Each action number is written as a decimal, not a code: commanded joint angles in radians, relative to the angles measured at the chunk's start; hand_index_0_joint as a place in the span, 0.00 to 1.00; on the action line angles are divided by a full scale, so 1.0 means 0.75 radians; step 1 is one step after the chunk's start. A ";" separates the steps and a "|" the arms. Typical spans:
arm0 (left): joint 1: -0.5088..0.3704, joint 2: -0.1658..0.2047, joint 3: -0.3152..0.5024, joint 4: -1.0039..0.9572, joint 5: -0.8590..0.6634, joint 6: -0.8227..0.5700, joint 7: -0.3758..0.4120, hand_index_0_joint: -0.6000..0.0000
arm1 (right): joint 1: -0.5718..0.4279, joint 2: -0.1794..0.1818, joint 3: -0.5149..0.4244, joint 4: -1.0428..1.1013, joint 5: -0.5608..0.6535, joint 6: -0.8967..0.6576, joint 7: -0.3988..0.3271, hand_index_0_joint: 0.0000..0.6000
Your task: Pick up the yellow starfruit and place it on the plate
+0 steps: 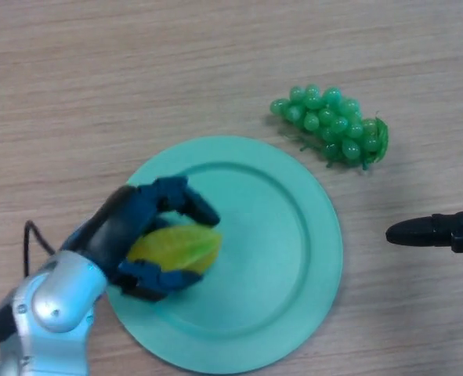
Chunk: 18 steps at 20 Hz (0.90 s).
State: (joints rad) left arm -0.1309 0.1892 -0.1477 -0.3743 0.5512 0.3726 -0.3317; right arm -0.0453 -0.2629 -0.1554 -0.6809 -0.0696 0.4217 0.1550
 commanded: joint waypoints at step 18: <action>-0.118 0.138 0.352 0.021 -0.440 -0.728 0.419 1.00 | -0.095 -0.039 -0.023 -0.029 0.000 -0.169 -0.037 0.00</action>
State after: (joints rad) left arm -0.1998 0.2640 0.0660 -0.3167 0.2447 -0.0542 -0.0588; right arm -0.0893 -0.2632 -0.1193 -0.6529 -0.0704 0.4214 0.1552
